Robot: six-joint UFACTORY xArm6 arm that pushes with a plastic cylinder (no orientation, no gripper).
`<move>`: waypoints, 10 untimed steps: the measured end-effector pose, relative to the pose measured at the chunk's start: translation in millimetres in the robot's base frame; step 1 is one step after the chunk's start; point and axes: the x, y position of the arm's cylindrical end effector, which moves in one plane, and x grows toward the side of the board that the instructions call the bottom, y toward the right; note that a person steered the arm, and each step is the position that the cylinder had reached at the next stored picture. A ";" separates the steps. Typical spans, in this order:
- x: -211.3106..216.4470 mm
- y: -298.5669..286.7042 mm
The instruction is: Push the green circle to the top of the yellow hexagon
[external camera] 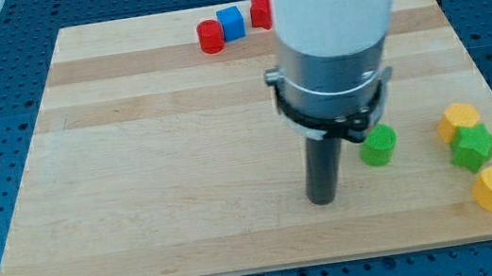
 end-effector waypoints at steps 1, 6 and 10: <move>-1.8 15.0; -22.0 46.5; -48.9 58.5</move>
